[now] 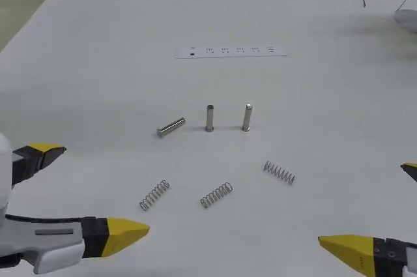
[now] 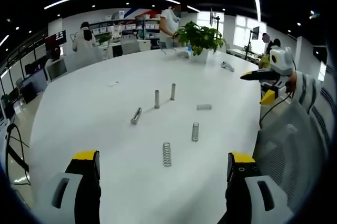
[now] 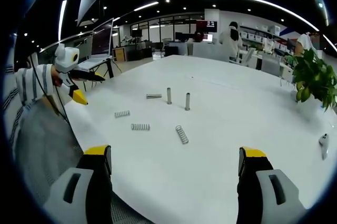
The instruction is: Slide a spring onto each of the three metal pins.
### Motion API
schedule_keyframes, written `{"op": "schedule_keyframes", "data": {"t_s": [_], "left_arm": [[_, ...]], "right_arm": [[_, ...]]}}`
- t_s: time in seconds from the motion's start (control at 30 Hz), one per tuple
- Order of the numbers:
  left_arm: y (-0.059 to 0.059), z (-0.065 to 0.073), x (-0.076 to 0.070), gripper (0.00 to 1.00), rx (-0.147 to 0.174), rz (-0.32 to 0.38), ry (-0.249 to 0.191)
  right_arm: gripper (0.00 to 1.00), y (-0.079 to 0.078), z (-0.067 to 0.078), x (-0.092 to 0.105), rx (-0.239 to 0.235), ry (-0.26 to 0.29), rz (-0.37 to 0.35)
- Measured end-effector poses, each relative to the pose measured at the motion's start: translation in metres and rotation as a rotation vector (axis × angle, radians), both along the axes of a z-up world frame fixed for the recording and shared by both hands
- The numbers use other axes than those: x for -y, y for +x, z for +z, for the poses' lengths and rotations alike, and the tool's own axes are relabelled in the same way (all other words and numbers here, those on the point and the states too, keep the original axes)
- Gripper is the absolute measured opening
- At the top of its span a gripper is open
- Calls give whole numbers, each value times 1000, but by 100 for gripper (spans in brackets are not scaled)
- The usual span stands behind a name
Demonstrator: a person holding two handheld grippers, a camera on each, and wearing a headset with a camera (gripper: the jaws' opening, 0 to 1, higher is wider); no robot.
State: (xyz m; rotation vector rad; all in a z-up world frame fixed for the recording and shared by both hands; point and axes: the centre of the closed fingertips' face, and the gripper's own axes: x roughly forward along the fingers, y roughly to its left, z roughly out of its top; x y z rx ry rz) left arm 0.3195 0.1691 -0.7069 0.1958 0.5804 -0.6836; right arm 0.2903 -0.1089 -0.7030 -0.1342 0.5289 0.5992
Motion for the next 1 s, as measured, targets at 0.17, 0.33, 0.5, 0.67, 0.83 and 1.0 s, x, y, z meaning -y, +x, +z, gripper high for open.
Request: {"op": "schedule_keyframes", "data": {"t_s": [0.17, 0.33, 0.5, 0.67, 0.83, 1.0], "left_arm": [[8, 0, -1, 98, 2, -10, -4], [20, -3, -1, 98, 3, -33, 19], [32, -3, 6, 98, 8, -87, 50], [49, 2, 13, 98, 24, -116, 47], [59, 1, 18, 98, 26, -144, 65], [73, 3, 23, 98, 36, -157, 63]], "right_arm": [[100, 0, 1, 0, 1, 3, -4], [99, -1, -1, -2, -8, 7, -3], [99, -3, -5, -3, -18, 12, -3], [99, -4, -7, -6, -26, 10, -2], [99, -1, -5, -8, -23, 10, -1], [99, 1, -4, -9, -17, 0, 6]]}}
